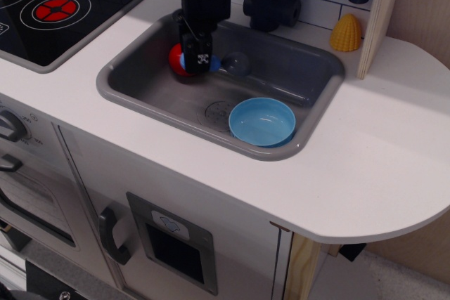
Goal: Take spoon out of bowl sink
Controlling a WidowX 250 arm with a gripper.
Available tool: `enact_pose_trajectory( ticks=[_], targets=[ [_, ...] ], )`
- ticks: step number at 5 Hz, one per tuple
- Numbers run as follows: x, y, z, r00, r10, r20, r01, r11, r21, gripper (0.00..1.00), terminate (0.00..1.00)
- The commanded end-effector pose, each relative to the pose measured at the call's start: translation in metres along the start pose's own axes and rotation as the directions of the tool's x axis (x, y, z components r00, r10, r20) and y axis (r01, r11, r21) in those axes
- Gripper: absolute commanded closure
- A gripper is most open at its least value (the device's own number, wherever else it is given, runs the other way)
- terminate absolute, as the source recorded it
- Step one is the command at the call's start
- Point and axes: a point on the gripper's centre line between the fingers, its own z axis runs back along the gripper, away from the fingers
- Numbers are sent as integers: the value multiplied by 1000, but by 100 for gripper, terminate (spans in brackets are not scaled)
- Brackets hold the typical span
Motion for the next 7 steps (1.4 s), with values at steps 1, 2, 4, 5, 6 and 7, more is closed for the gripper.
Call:
enact_pose_trajectory(
  ticks=[1,2,4,5,6,7],
  targets=[
    [-7,10,-10,999,11,-34,-9,997,77,100,0],
    [-12,0,-18,998,-22,-59,27,996,87,100,0],
    [-14,-7,-31,991,-2,-130,14,996,90,0,0],
    [-17,-9,-27,988,-1,-153,14,996,84,0,0],
    [-20,-7,-11,990,-3,-139,11,998,62,0,0],
    [-21,-7,8,995,-8,-99,11,1000,28,0,0]
  ],
)
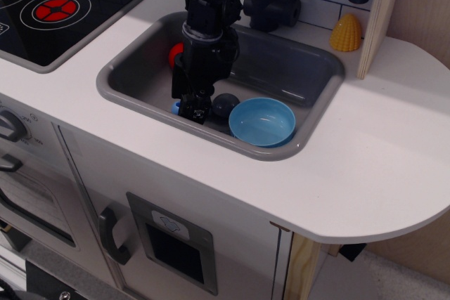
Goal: Take spoon out of bowl sink
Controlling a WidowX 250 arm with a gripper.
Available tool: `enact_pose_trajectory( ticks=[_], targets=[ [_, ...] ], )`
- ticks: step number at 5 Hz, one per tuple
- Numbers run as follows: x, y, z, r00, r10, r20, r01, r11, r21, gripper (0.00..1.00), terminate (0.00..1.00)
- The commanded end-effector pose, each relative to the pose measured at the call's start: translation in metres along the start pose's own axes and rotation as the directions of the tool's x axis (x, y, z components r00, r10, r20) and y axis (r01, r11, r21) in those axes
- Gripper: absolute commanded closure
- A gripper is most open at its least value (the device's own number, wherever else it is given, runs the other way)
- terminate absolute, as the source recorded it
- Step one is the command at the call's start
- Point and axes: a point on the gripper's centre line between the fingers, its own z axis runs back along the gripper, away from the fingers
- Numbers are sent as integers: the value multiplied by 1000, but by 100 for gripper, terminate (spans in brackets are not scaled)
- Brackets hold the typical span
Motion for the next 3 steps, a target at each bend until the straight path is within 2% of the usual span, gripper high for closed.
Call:
enact_pose_trajectory(
  ticks=[1,2,3],
  targets=[
    [-6,18,77,983,15,184,-28,997,68,0,0],
    [-6,18,77,983,15,184,-28,997,68,0,0],
    [-6,18,77,983,15,184,-28,997,68,0,100]
  ],
)
